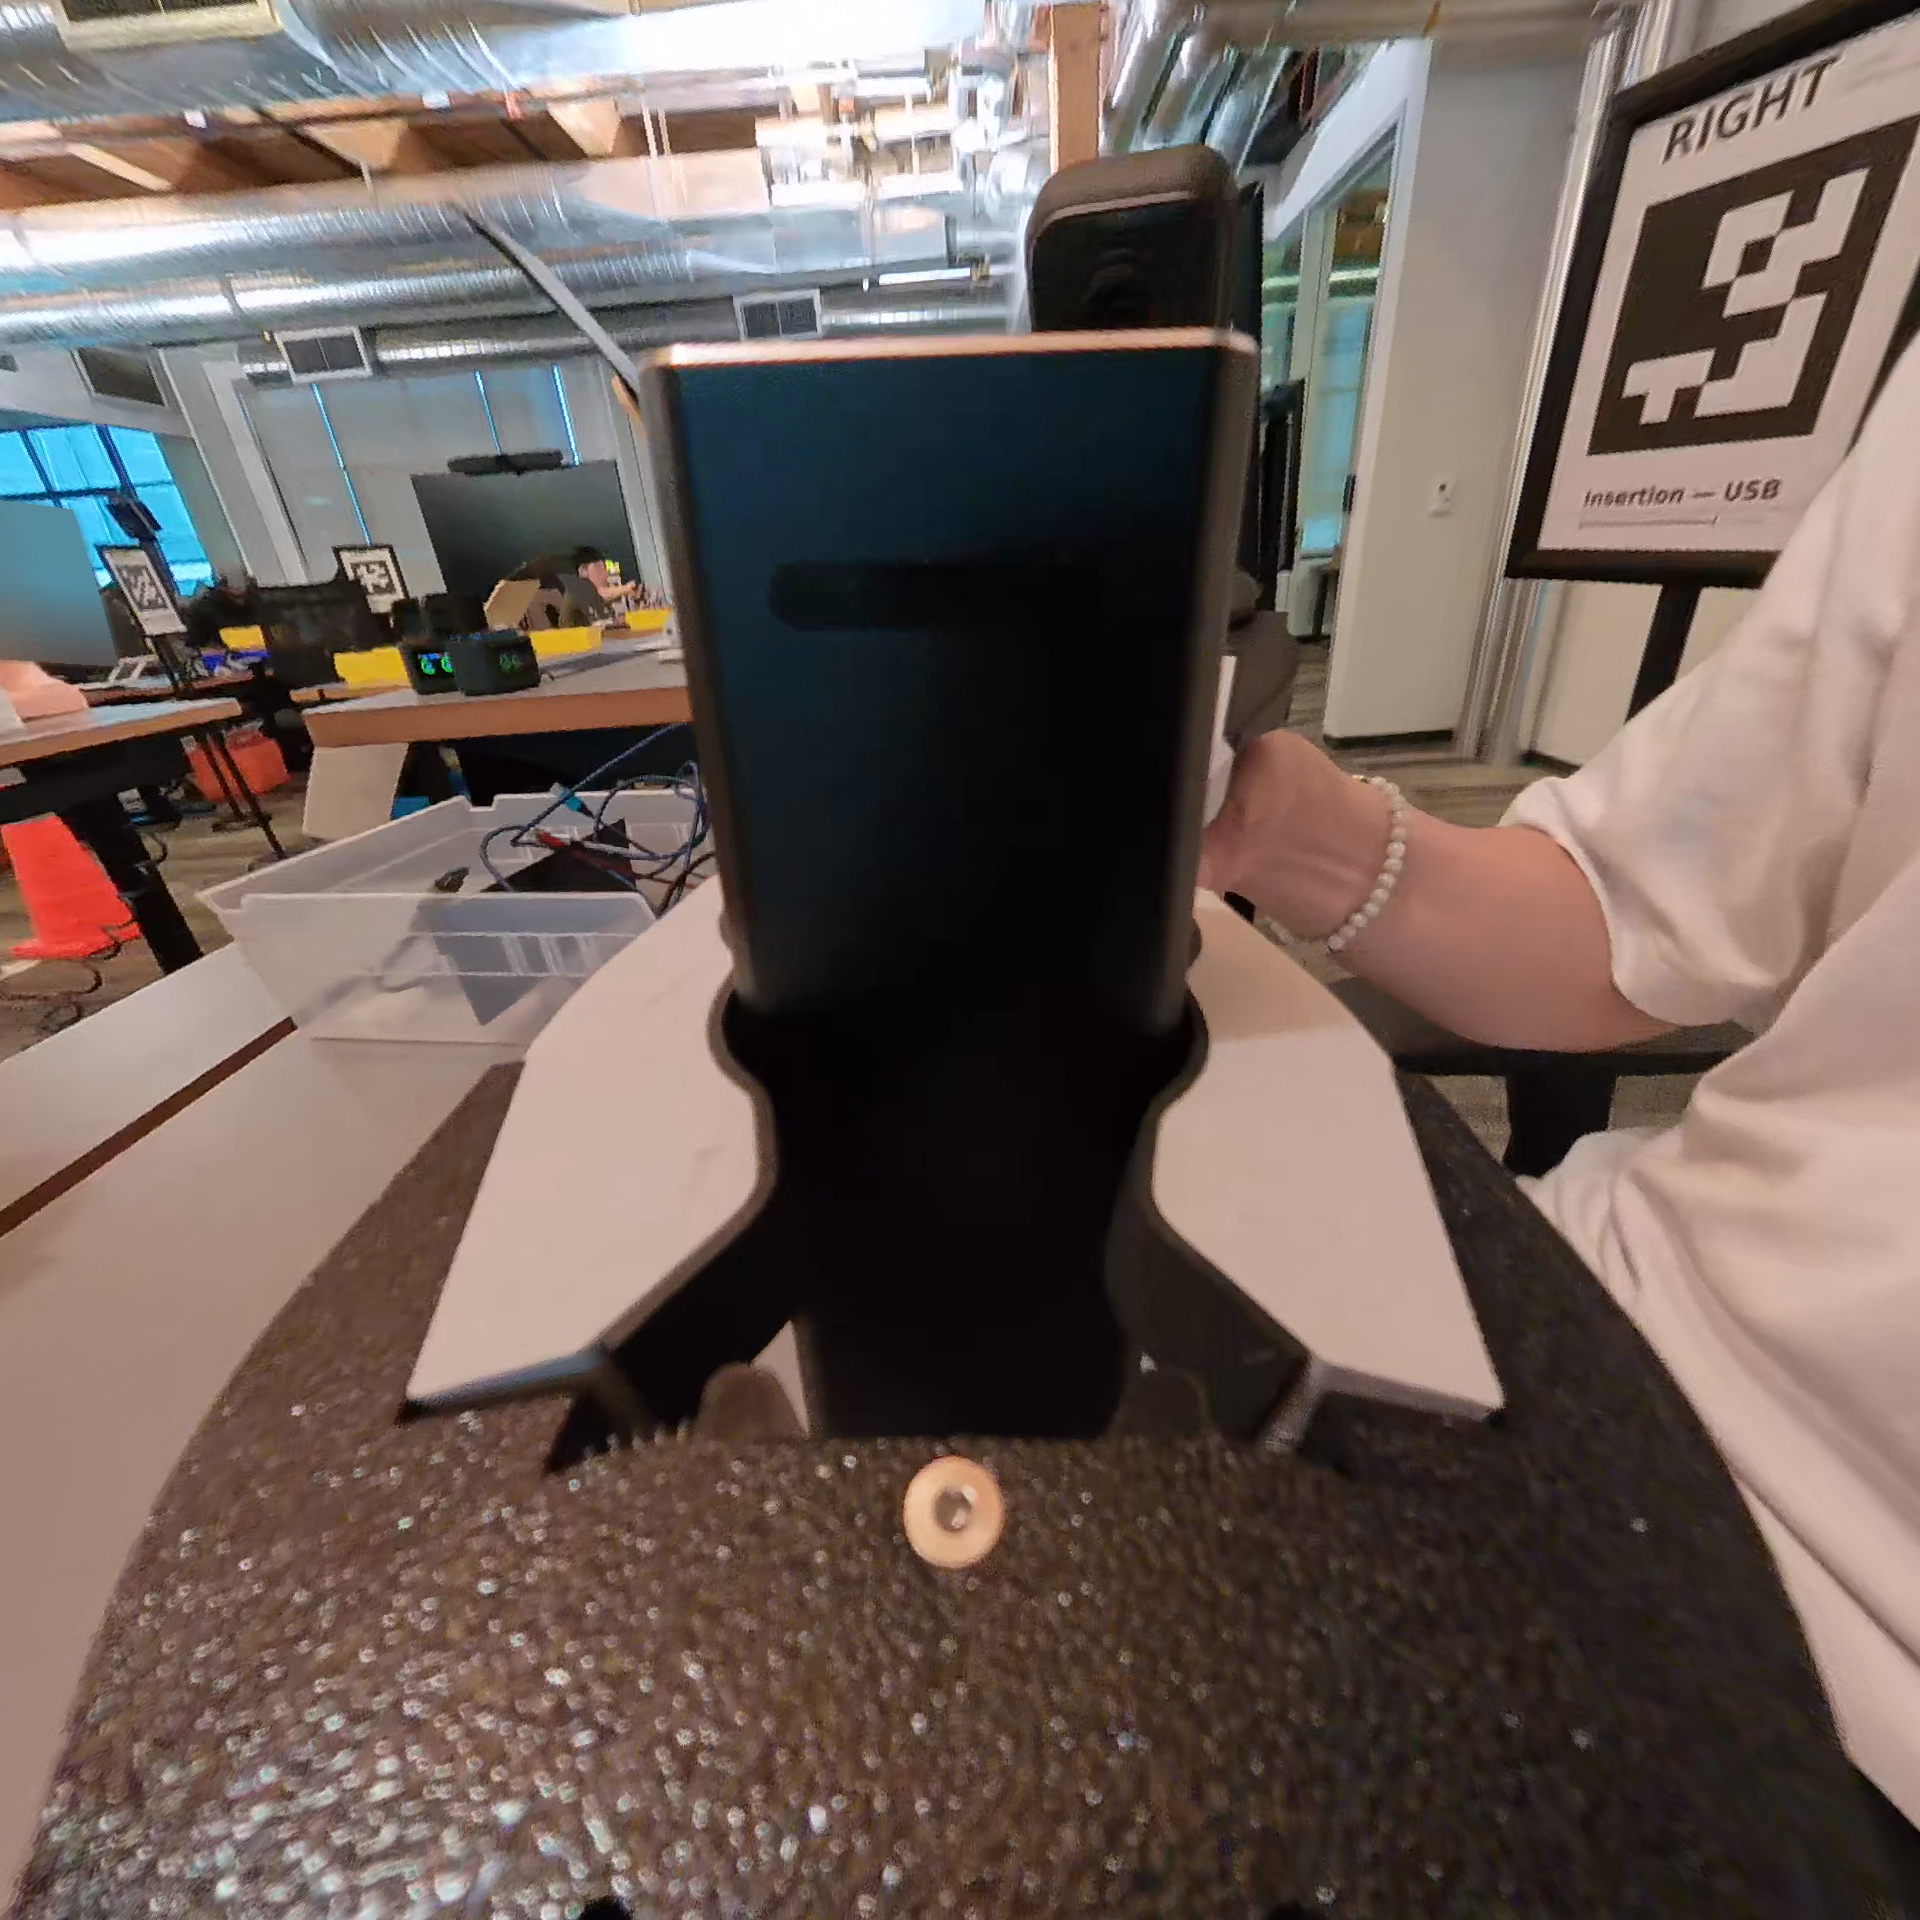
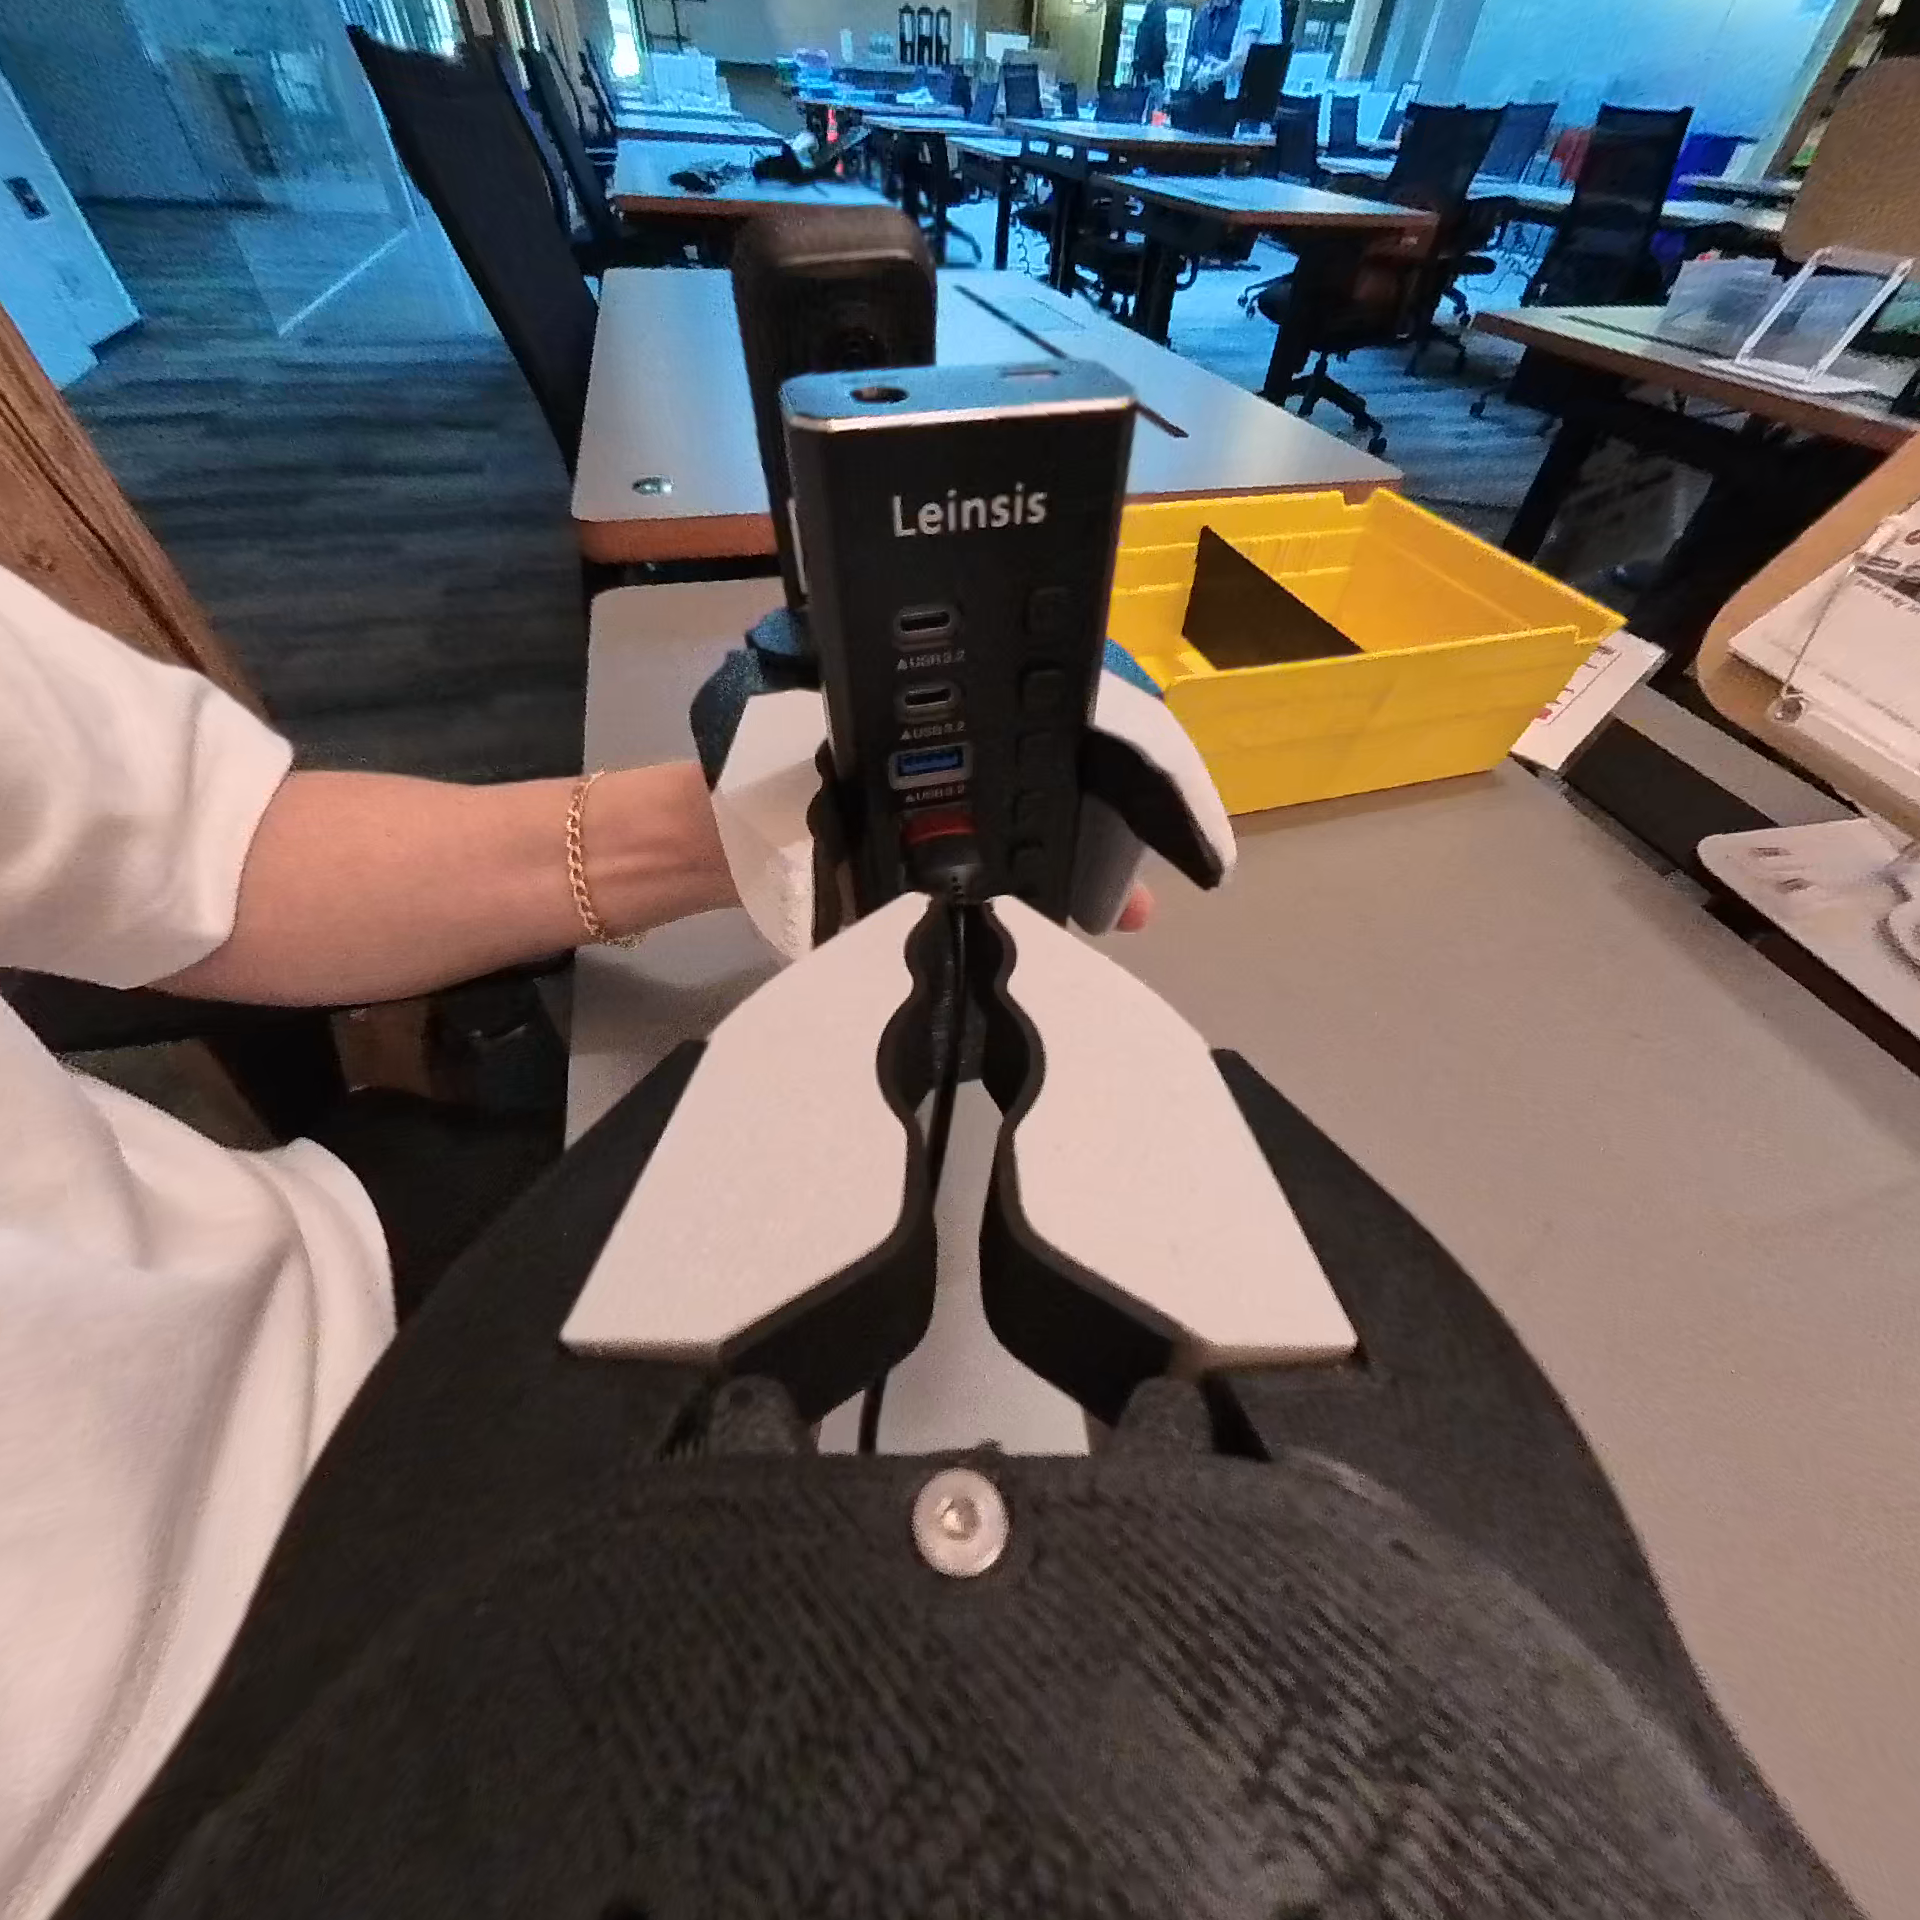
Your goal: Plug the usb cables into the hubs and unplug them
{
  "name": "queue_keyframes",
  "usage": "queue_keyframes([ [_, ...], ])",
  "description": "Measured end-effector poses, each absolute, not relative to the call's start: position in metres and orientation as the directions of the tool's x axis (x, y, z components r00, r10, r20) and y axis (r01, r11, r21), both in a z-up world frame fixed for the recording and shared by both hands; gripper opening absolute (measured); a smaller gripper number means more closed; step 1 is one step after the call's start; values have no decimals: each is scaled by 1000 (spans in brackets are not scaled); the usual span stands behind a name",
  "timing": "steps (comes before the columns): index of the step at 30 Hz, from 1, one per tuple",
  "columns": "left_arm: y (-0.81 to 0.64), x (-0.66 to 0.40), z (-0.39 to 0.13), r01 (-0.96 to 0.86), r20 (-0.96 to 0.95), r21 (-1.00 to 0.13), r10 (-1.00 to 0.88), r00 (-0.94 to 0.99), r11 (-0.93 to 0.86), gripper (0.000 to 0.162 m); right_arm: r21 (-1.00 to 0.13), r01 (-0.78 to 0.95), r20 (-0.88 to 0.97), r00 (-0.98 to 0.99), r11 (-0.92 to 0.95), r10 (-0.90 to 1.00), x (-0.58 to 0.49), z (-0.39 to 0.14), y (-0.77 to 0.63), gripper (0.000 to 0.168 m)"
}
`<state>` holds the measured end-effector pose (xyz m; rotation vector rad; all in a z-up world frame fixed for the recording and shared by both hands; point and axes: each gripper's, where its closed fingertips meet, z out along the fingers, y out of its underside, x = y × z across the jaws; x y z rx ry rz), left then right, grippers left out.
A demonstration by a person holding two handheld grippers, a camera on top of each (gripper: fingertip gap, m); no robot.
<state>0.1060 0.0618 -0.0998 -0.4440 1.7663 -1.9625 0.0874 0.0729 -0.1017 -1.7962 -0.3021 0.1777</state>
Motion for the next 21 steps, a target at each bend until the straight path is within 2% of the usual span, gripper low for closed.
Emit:
queue_keyframes([
  [7, 67, 108, -101, 118, -57, -990, -545, -836, -78, 71, -925, 248, 152, 936, -287, 317, 91, -103, 75, 3],
  [14, 69, 108, -96, 133, -65, -988, -551, -832, -85, 72, -933, 228, 131, 936, -280, 325, 94, -98, 78, 3],
  [16, 75, 103, -96, 146, -74, -985, -540, -839, -92, 71, -949, 167, 75, 944, -267, 322, 85, -102, 83, 3],
  [19, 74, 105, -102, 132, -83, -990, -554, -828, -49, 72, -940, 200, 110, 944, -277, 310, 92, -108, 80, 3],
  [21, 94, 98, -83, 177, -44, -966, -553, -832, -190, 72, -933, 218, 199, 976, -287, 94, 147, -95, 64, 2],
])
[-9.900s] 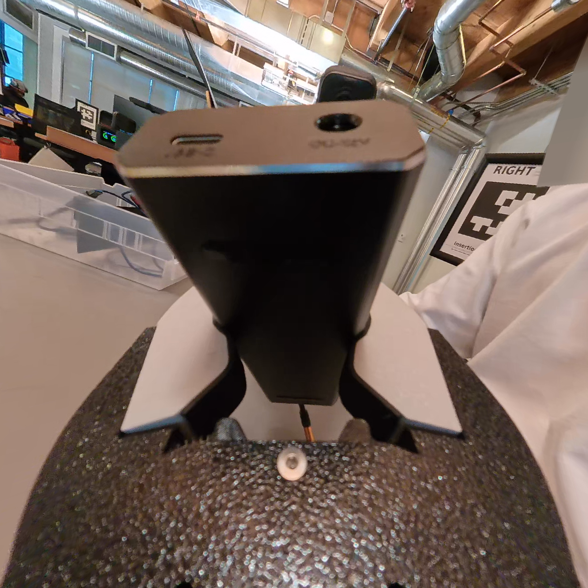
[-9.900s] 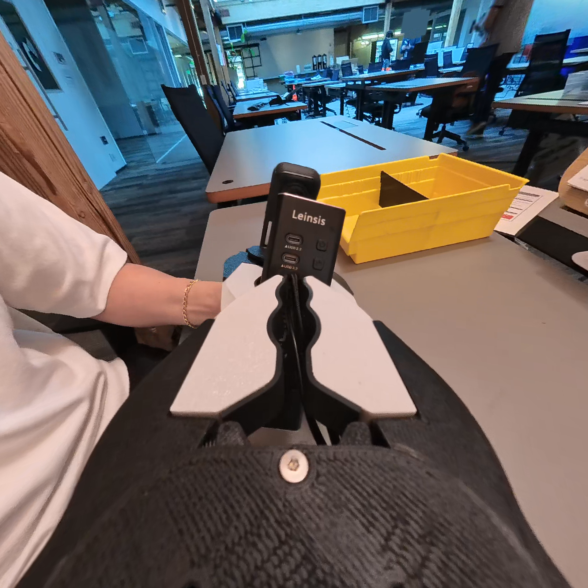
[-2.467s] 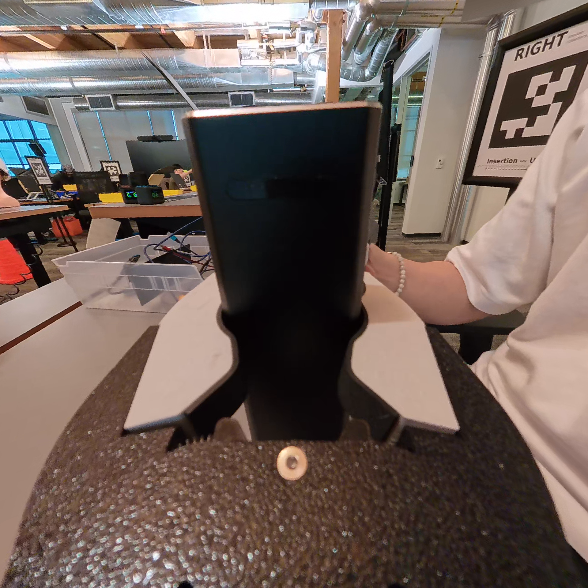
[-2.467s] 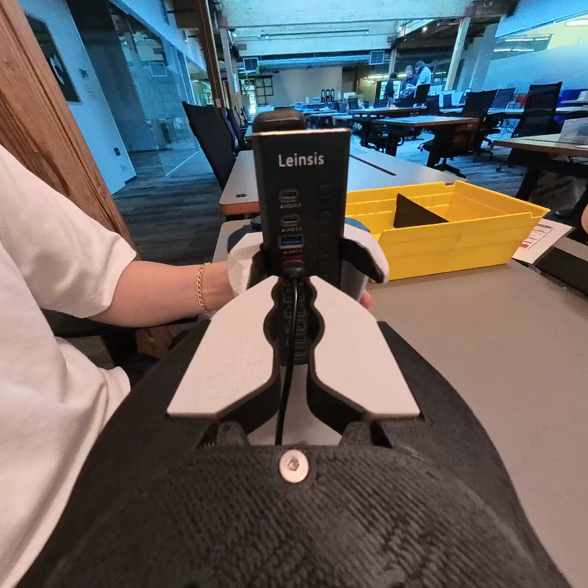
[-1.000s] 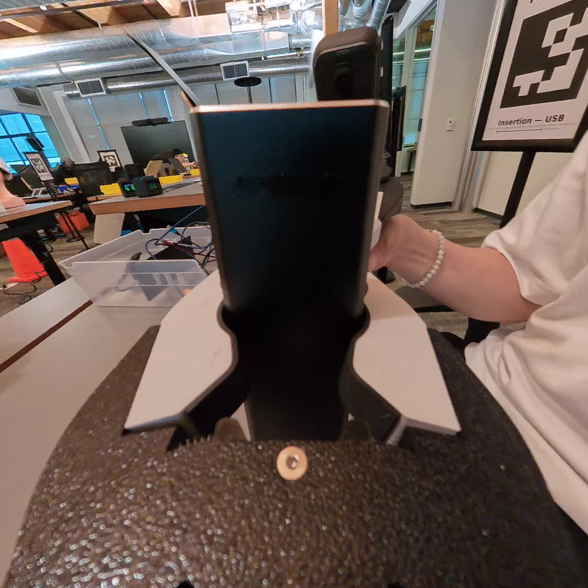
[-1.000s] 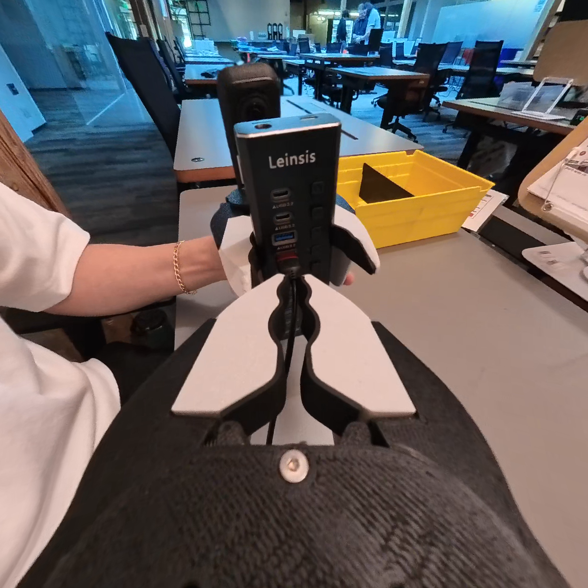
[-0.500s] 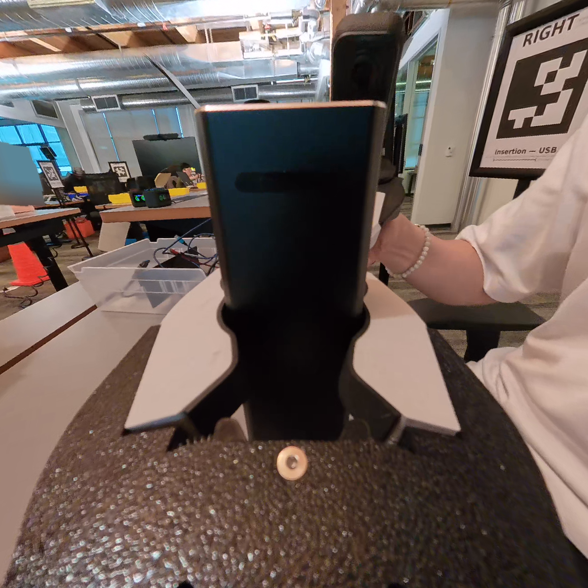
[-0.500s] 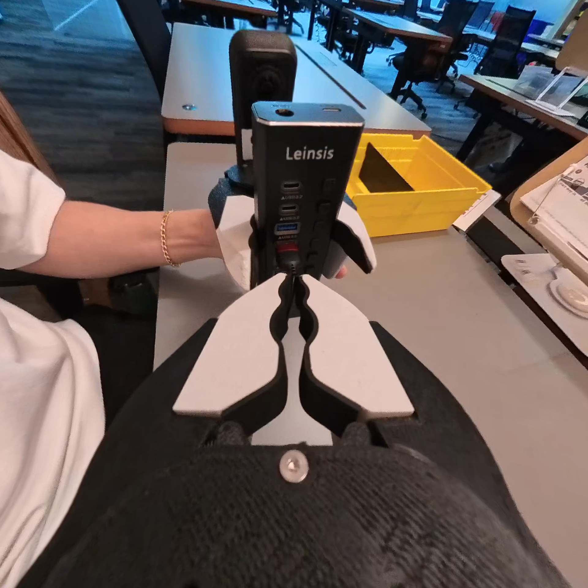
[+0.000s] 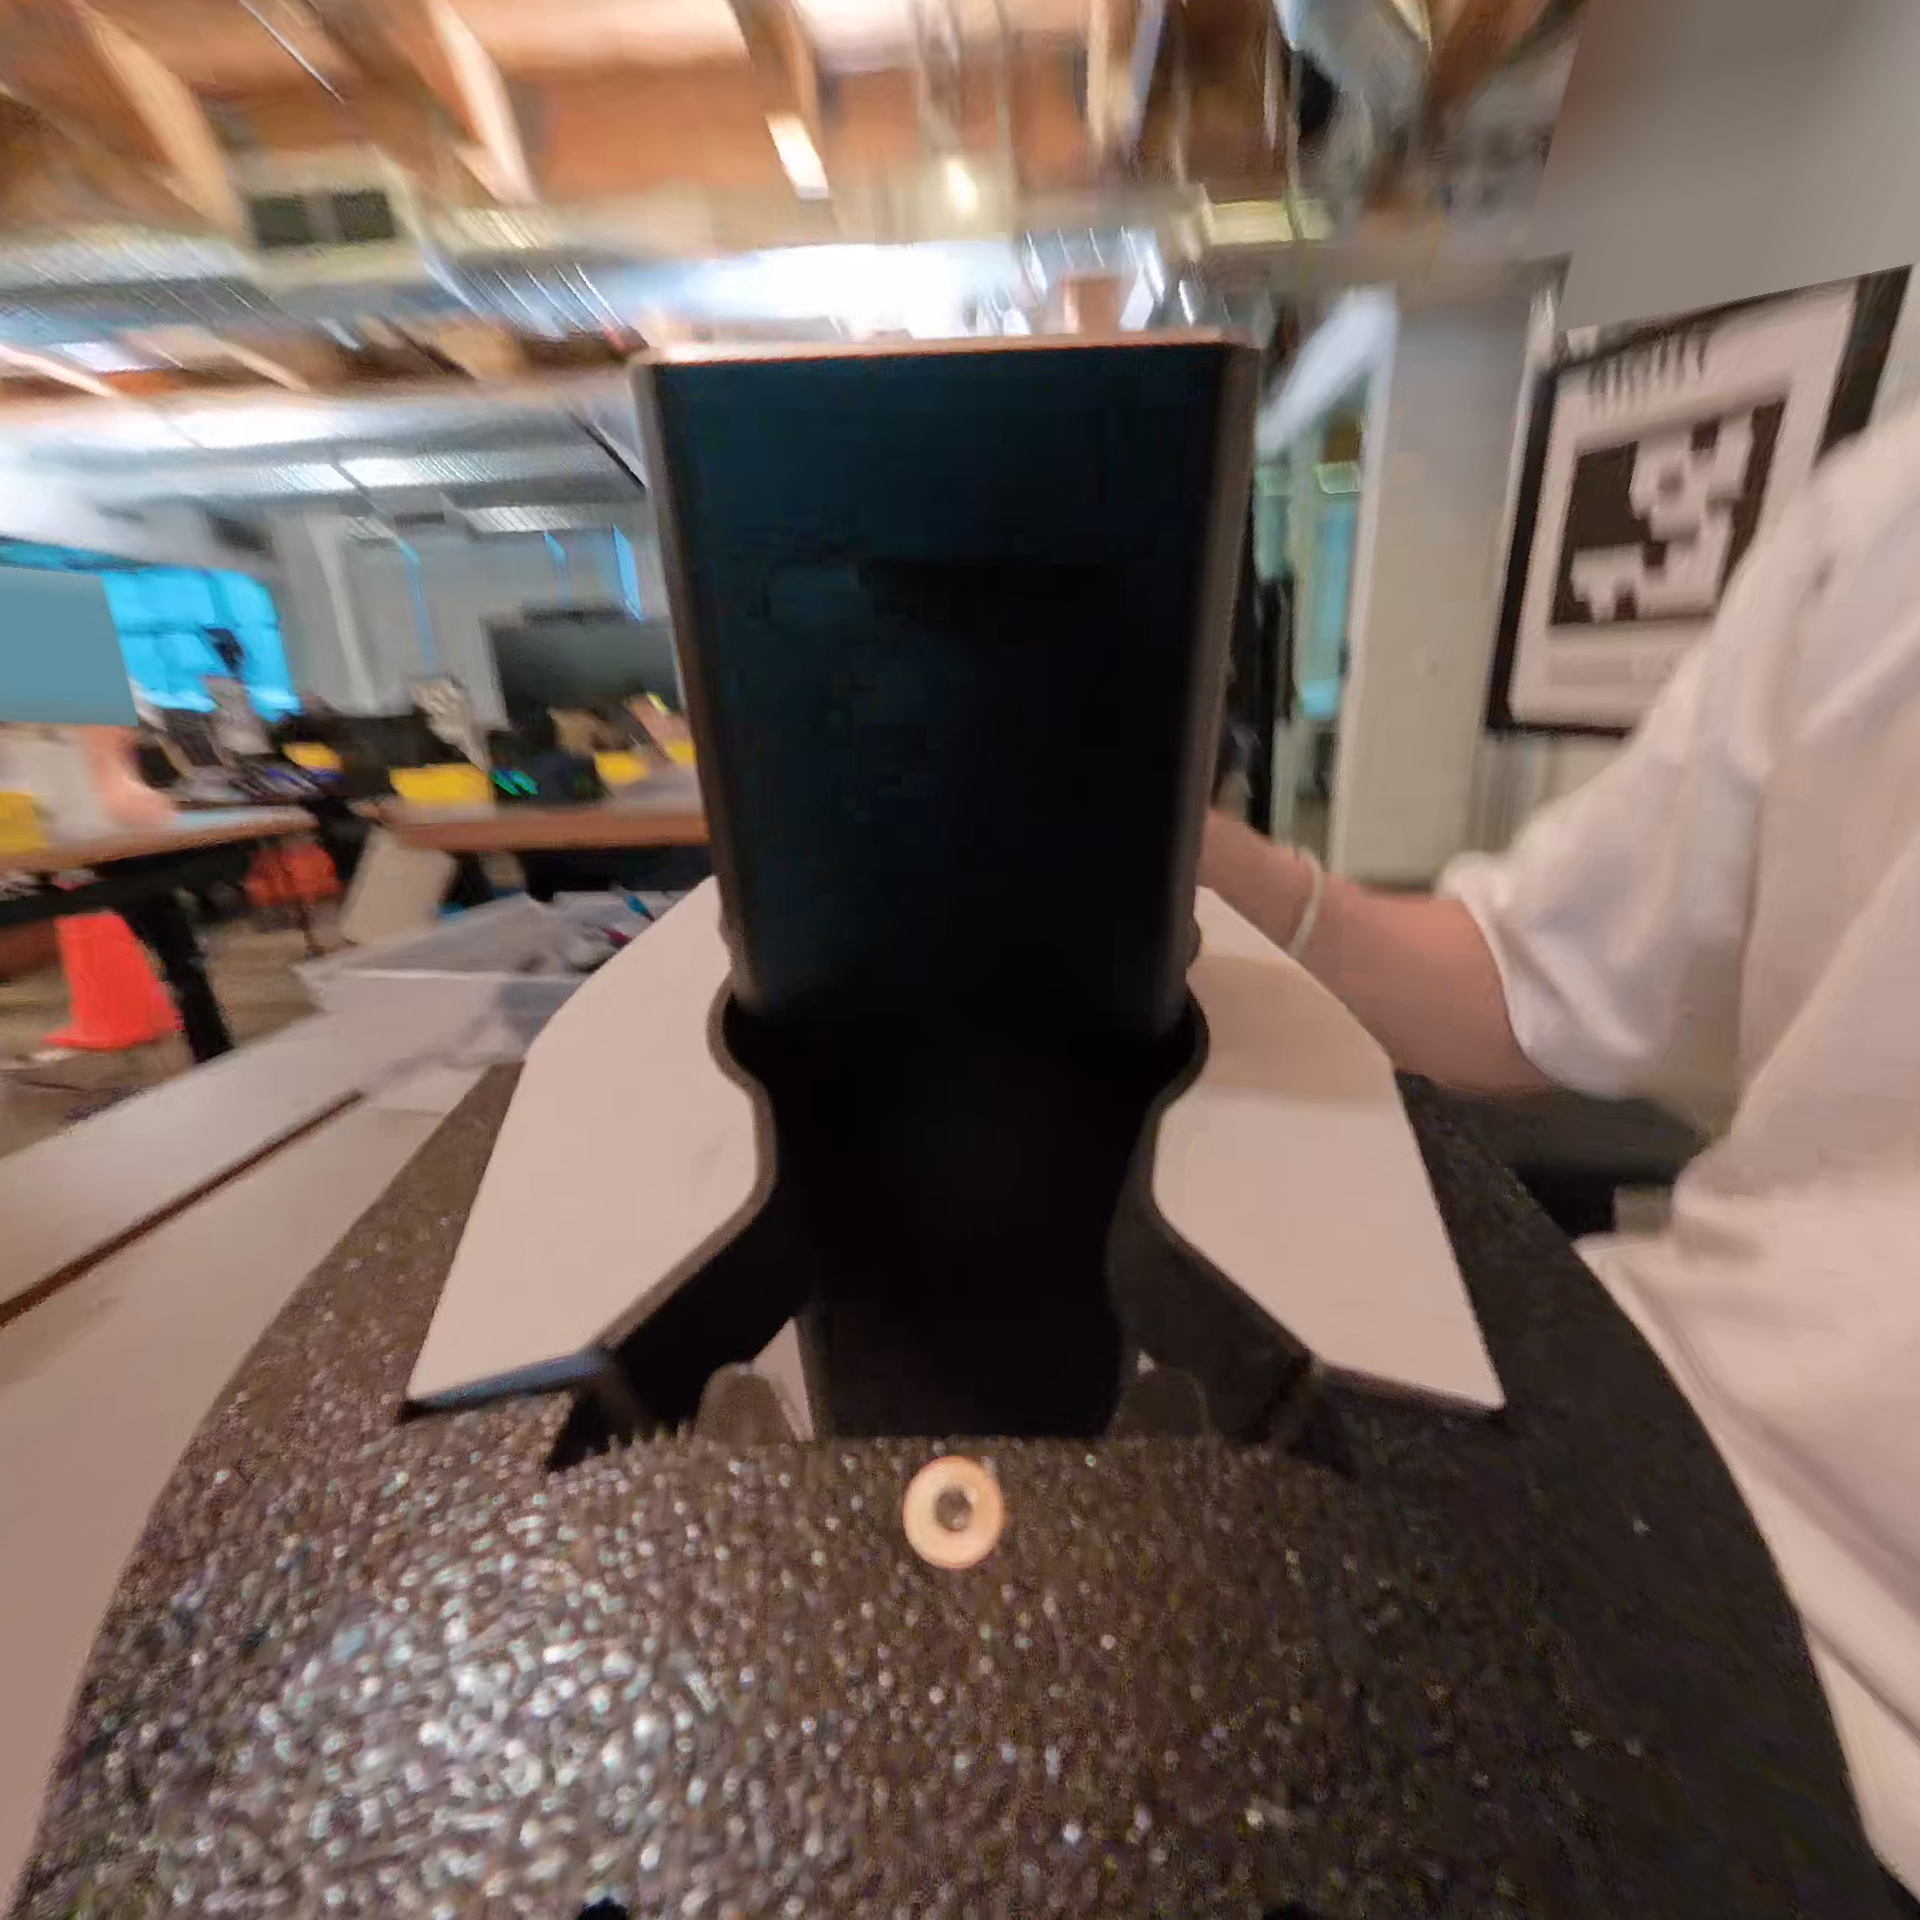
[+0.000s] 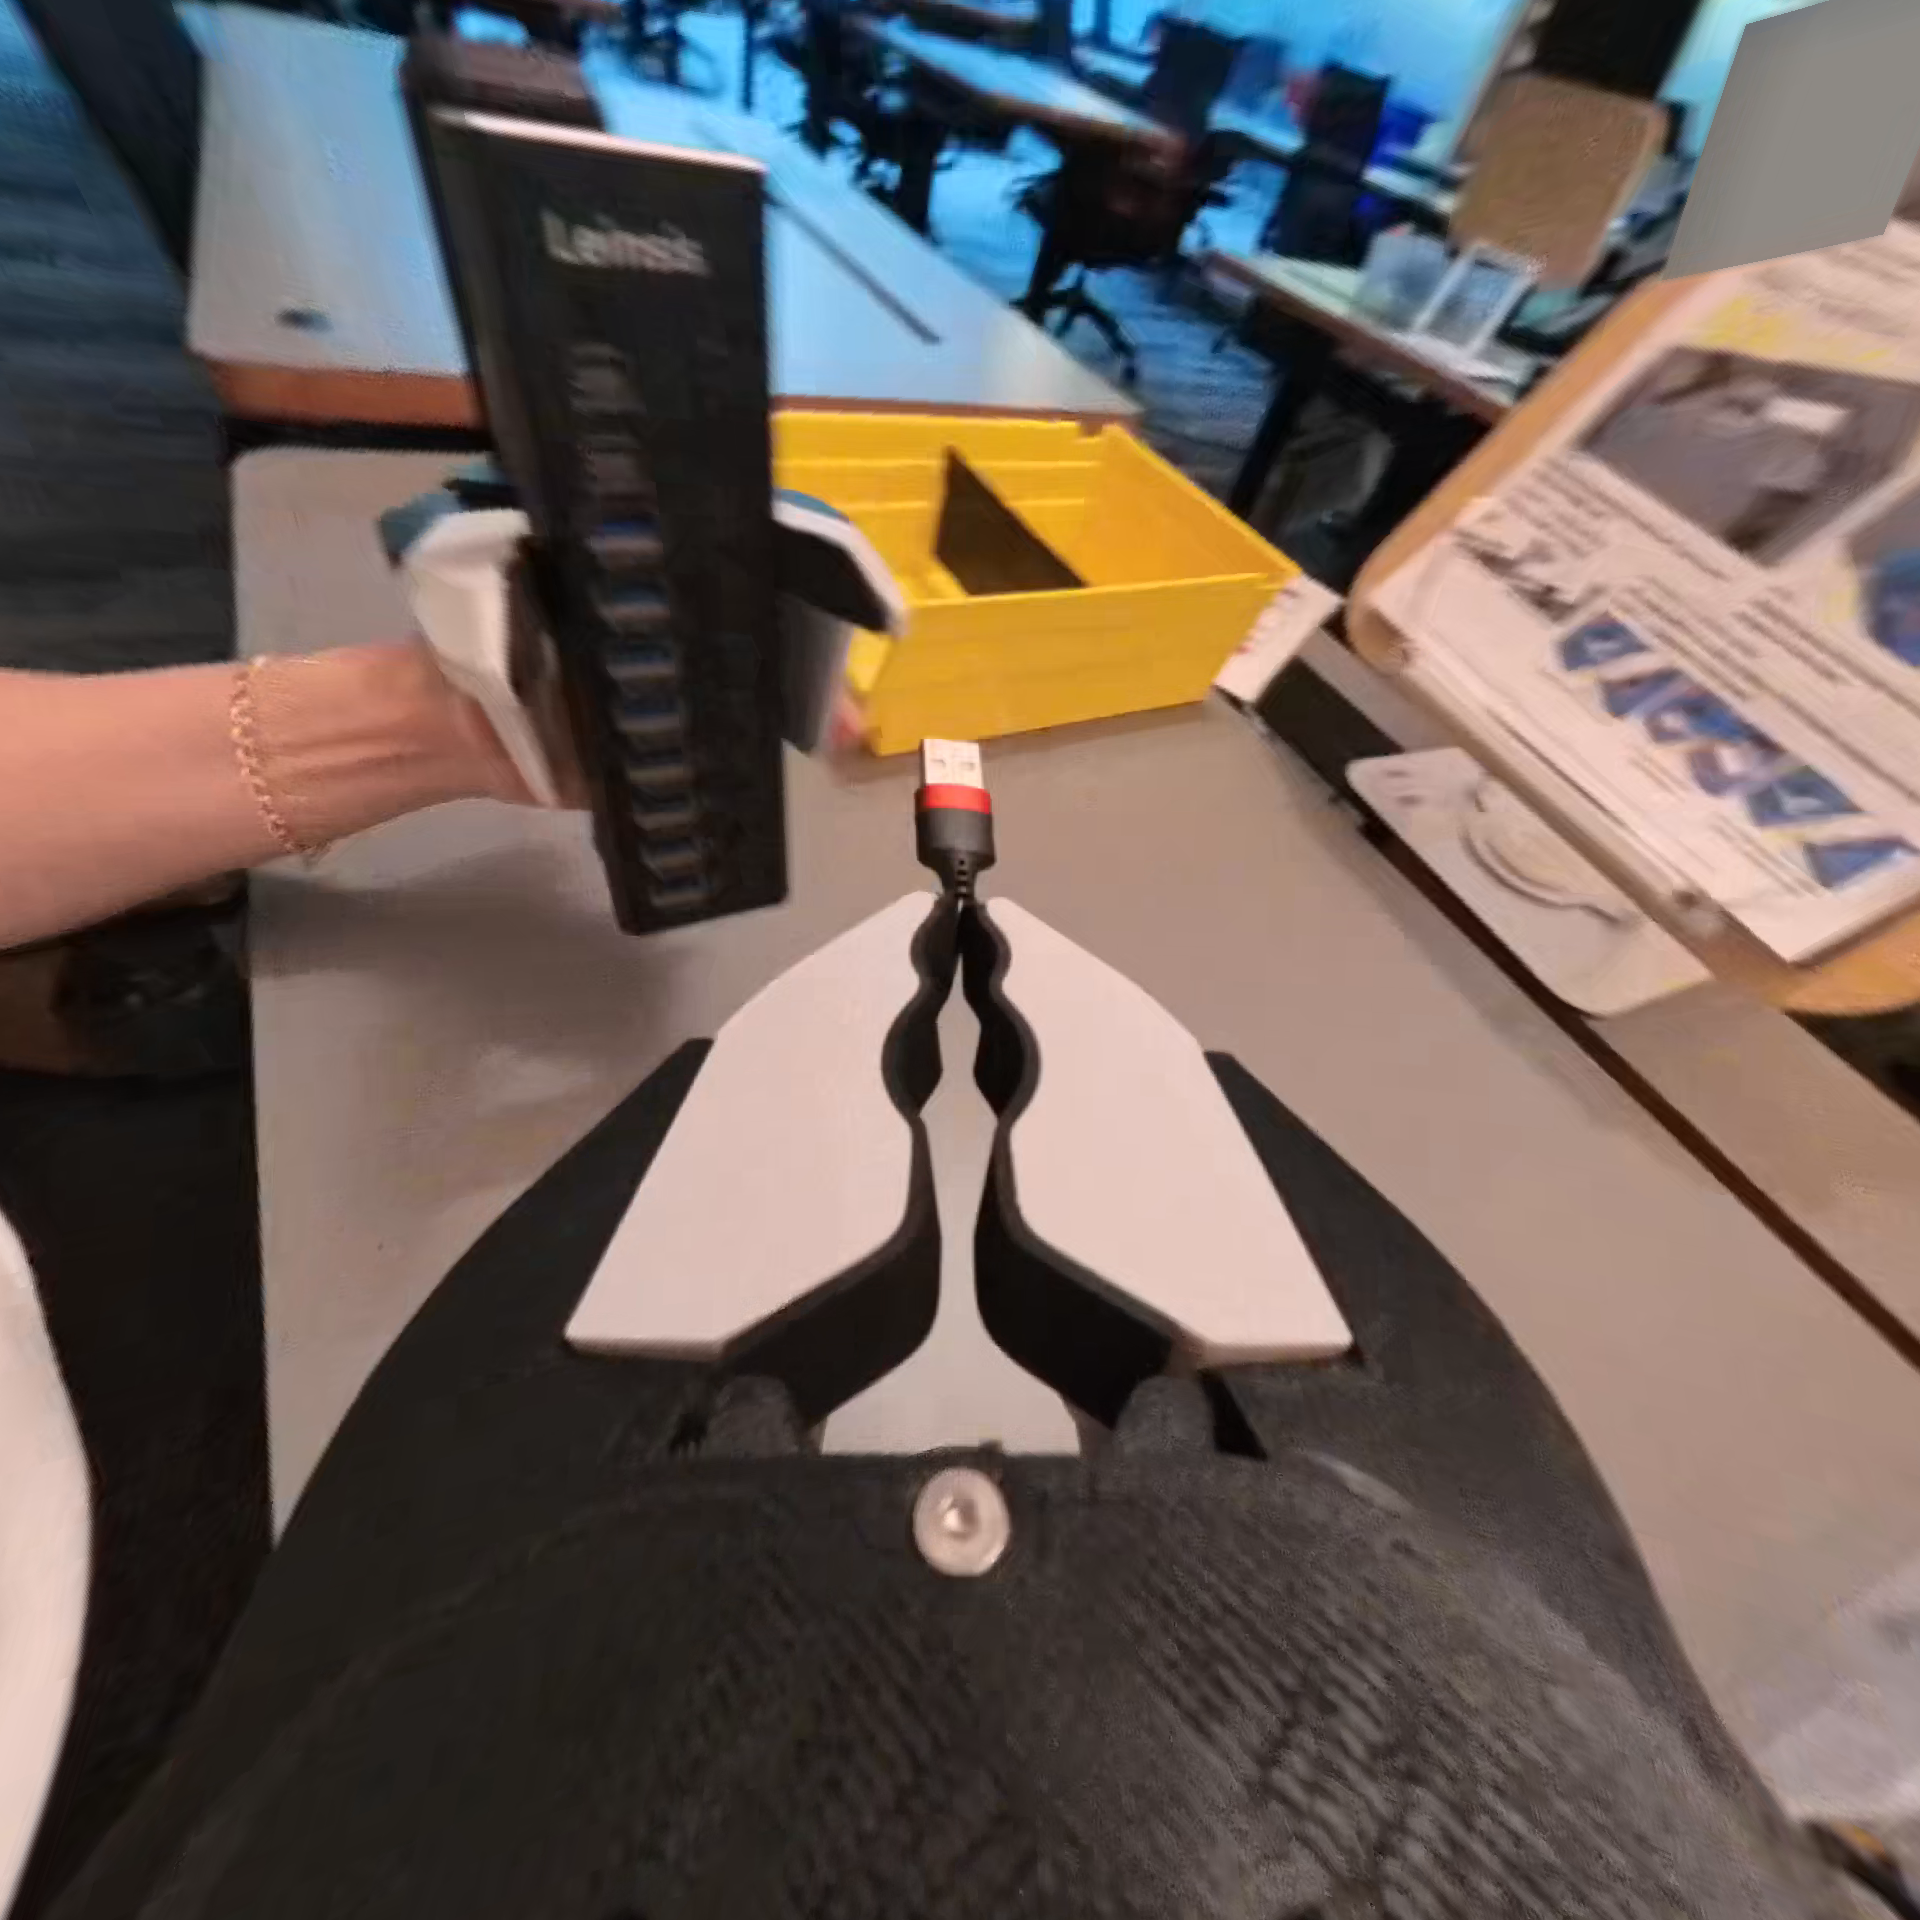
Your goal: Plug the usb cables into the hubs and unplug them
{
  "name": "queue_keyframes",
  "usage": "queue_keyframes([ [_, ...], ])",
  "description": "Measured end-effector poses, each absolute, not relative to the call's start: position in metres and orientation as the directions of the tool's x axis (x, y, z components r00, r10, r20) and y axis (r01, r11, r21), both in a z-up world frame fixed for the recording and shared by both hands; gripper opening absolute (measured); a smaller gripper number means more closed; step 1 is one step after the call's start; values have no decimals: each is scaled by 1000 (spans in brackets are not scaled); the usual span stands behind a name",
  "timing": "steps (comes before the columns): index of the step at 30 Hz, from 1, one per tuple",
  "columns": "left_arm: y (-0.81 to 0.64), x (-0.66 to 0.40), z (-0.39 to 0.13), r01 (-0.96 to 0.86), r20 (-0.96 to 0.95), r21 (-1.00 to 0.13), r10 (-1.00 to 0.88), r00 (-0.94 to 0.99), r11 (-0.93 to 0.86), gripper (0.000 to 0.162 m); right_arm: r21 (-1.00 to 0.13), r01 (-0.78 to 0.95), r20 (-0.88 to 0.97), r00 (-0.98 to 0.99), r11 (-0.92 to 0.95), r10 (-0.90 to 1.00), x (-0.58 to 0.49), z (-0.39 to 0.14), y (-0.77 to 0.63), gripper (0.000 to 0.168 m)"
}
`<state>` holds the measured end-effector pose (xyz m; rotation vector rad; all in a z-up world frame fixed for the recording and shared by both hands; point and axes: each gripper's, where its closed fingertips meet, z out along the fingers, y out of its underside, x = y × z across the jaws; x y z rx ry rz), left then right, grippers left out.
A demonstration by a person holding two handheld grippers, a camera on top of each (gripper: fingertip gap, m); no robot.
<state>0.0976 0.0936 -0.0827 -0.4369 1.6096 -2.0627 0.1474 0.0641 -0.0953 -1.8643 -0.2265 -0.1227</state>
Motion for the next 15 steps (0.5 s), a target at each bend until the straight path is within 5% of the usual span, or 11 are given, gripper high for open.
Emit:
queue_keyframes([
  [2, 134, 96, -69, 212, -12, -948, -637, -771, -239, 72, -988, -25, -55, 978, -153, 200, 148, -71, 44, 2],
  [7, 147, 94, -66, 221, -31, -956, -682, -731, -193, 71, -948, 186, 135, 970, -259, 202, 139, -78, 37, 2],
  [15, 137, 95, -72, 196, -62, -972, -664, -746, -129, 71, -946, 321, 322, 946, -50, -26, 233, 54, -17, 2],
])
